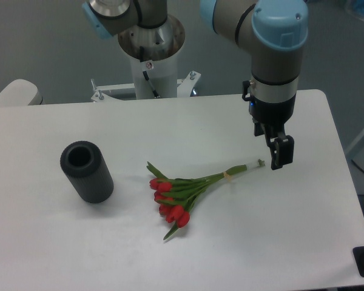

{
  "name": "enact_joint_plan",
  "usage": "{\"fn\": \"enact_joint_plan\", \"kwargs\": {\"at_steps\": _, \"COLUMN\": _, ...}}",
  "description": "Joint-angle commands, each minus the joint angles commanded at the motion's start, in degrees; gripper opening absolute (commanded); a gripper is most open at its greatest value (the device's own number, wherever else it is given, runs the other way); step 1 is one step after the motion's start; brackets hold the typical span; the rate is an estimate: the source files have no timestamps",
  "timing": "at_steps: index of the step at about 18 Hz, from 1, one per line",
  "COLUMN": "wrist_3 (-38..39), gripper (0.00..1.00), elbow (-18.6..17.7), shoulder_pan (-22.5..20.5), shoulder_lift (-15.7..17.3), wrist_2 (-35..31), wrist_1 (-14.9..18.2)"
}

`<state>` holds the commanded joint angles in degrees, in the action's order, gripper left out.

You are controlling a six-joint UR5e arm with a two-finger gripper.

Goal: Pick up the flowers from the table
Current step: 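Move the open gripper toward the tied stems of the red tulips, then lower the gripper around the tulip stems near the band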

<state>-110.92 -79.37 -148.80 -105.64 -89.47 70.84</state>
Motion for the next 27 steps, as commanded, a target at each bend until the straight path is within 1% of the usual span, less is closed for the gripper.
{"fn": "enact_joint_plan", "kwargs": {"at_steps": 5, "wrist_3": 3.2, "gripper": 1.0, "elbow": -0.1, "shoulder_pan": 0.4, "shoulder_lift": -0.2, "wrist_2": 0.3, "wrist_1": -0.2}}
{"fn": "enact_joint_plan", "kwargs": {"at_steps": 7, "wrist_3": 3.9, "gripper": 1.0, "elbow": -0.3, "shoulder_pan": 1.3, "shoulder_lift": -0.1, "wrist_2": 0.4, "wrist_1": -0.2}}
{"fn": "enact_joint_plan", "kwargs": {"at_steps": 9, "wrist_3": 6.7, "gripper": 1.0, "elbow": -0.7, "shoulder_pan": 1.6, "shoulder_lift": -0.3, "wrist_2": 0.9, "wrist_1": -0.3}}
{"fn": "enact_joint_plan", "kwargs": {"at_steps": 10, "wrist_3": 8.2, "gripper": 1.0, "elbow": -1.5, "shoulder_pan": 1.8, "shoulder_lift": -0.3, "wrist_2": 1.6, "wrist_1": -0.4}}
{"fn": "enact_joint_plan", "kwargs": {"at_steps": 13, "wrist_3": 14.0, "gripper": 1.0, "elbow": -2.6, "shoulder_pan": 2.0, "shoulder_lift": -0.4, "wrist_2": 2.3, "wrist_1": -1.9}}
{"fn": "enact_joint_plan", "kwargs": {"at_steps": 15, "wrist_3": 17.7, "gripper": 1.0, "elbow": -2.5, "shoulder_pan": 3.2, "shoulder_lift": -0.6, "wrist_2": 2.4, "wrist_1": -1.9}}
{"fn": "enact_joint_plan", "kwargs": {"at_steps": 17, "wrist_3": 24.3, "gripper": 1.0, "elbow": -2.6, "shoulder_pan": 4.5, "shoulder_lift": -1.0, "wrist_2": 2.4, "wrist_1": -2.1}}
{"fn": "enact_joint_plan", "kwargs": {"at_steps": 19, "wrist_3": 28.5, "gripper": 1.0, "elbow": -3.0, "shoulder_pan": 5.5, "shoulder_lift": -1.6, "wrist_2": 2.3, "wrist_1": -2.4}}
{"fn": "enact_joint_plan", "kwargs": {"at_steps": 21, "wrist_3": 30.3, "gripper": 1.0, "elbow": -5.3, "shoulder_pan": 5.8, "shoulder_lift": -1.6, "wrist_2": 2.2, "wrist_1": -2.5}}
{"fn": "enact_joint_plan", "kwargs": {"at_steps": 23, "wrist_3": 29.5, "gripper": 1.0, "elbow": -7.6, "shoulder_pan": 5.7, "shoulder_lift": -1.8, "wrist_2": 2.2, "wrist_1": -4.7}}
{"fn": "enact_joint_plan", "kwargs": {"at_steps": 25, "wrist_3": 29.6, "gripper": 1.0, "elbow": -9.7, "shoulder_pan": 6.0, "shoulder_lift": -3.7, "wrist_2": 1.6, "wrist_1": -7.5}}
{"fn": "enact_joint_plan", "kwargs": {"at_steps": 27, "wrist_3": 29.4, "gripper": 1.0, "elbow": -10.3, "shoulder_pan": 6.1, "shoulder_lift": -4.6, "wrist_2": 1.5, "wrist_1": -7.7}}
